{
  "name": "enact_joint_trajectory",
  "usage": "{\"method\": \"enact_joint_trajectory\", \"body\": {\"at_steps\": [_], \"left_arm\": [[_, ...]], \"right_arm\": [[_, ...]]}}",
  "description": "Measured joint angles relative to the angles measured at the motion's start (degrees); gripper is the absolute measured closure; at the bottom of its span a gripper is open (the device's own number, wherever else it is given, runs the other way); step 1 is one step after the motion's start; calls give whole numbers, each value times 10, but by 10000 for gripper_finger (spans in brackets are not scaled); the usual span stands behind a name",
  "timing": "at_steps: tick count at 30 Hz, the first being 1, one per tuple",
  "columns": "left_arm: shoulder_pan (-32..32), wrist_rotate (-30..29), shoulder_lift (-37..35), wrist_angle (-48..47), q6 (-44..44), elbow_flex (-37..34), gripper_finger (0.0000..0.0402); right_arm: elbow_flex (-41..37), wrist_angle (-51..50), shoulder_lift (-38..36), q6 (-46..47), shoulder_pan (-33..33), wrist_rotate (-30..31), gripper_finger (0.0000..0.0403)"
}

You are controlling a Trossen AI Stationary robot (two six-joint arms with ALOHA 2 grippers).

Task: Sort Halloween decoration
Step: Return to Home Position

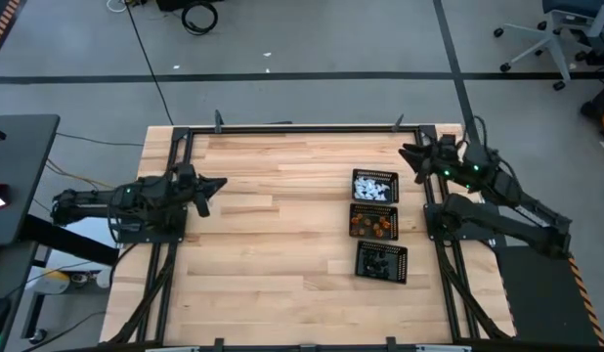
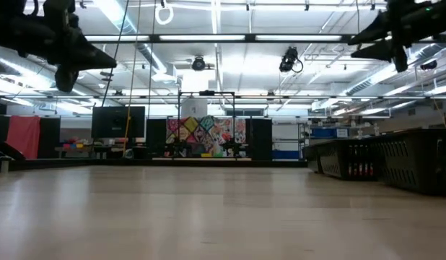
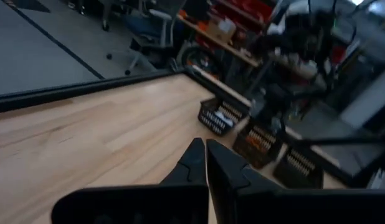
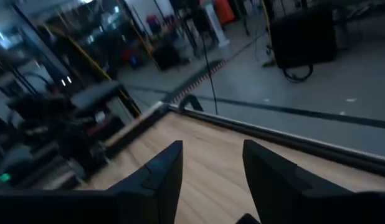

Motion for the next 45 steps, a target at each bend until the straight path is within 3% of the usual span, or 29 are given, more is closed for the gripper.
{"method": "enact_joint_trajectory", "body": {"at_steps": [8,19,23,30,34,40,45], "left_arm": [[9,-27,-80,-2,-24,-37,402],[7,-36,-91,89,-49,-117,402],[7,-34,-86,146,-50,-136,402],[7,-44,-85,148,-31,-136,402],[7,-55,-85,148,28,-136,402],[7,-55,-85,148,279,-136,402],[7,-54,-85,151,337,-137,402]], "right_arm": [[-49,7,-139,44,0,17,232],[-93,53,-139,82,1,0,232],[-139,106,-139,103,1,-18,232],[-244,223,-139,155,2,-22,232],[-281,239,-139,191,2,-5,232],[-284,239,-113,38,1,-19,232],[-284,241,-110,14,1,-19,232]]}}
